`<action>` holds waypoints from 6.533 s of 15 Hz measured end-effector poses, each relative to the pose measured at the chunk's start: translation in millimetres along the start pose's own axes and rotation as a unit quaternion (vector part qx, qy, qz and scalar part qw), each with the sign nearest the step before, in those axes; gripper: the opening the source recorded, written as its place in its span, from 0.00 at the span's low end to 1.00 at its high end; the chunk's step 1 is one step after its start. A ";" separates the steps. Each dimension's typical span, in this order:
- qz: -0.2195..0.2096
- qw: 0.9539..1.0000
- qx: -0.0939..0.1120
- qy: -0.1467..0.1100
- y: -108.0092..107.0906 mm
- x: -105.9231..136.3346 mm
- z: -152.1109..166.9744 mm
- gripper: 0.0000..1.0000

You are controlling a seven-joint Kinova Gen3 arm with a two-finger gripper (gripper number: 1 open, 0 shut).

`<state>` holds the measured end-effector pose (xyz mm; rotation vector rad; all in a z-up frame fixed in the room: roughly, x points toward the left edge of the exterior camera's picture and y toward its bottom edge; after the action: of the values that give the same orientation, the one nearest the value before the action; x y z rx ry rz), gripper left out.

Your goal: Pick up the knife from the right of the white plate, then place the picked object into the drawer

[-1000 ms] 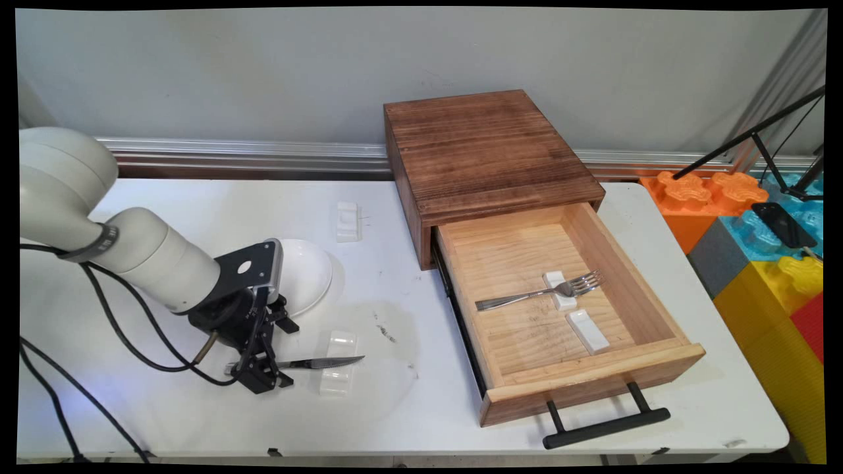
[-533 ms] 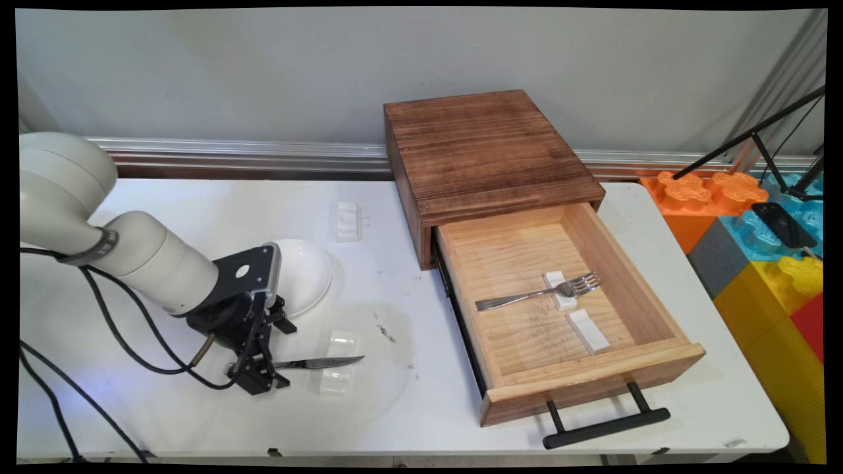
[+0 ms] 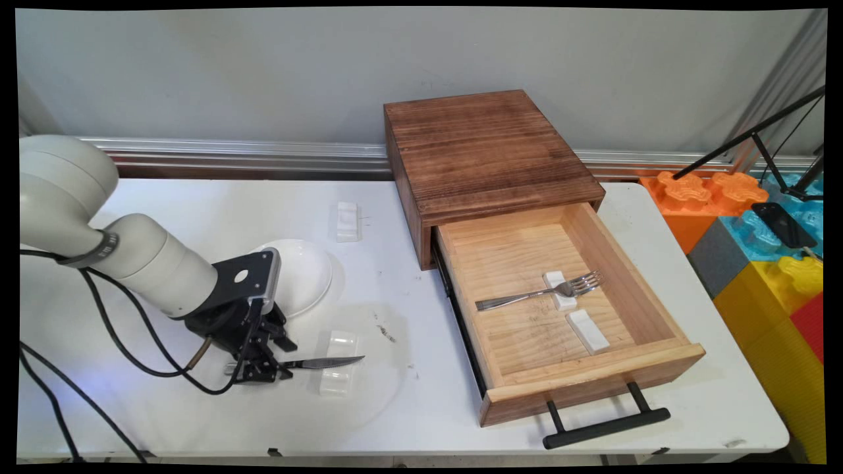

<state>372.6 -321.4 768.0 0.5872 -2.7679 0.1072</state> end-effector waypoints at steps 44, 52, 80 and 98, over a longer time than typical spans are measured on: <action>-0.078 0.995 -0.023 0.050 12.0 261.9 -174.6 0.00; -0.085 0.994 -0.003 0.064 26.3 327.1 -122.0 0.00; -0.090 0.990 0.039 0.100 33.9 376.0 66.7 0.00; -0.108 0.989 0.030 0.095 33.0 367.4 91.3 1.00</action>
<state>14.3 -444.8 796.3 0.8416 -2.5089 0.1890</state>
